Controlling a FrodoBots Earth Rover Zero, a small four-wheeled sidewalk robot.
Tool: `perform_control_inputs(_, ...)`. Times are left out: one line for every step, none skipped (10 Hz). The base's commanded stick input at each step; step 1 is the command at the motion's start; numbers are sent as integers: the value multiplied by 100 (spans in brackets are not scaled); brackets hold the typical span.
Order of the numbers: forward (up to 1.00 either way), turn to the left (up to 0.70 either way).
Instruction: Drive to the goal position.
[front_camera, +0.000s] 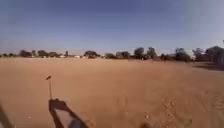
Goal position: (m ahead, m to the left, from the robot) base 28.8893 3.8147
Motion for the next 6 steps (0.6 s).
perform_control_inputs(100,0)
perform_control_inputs(100,0)
perform_control_inputs(100,0)
perform_control_inputs(100,0)
perform_control_inputs(100,0)
perform_control_inputs(100,0)
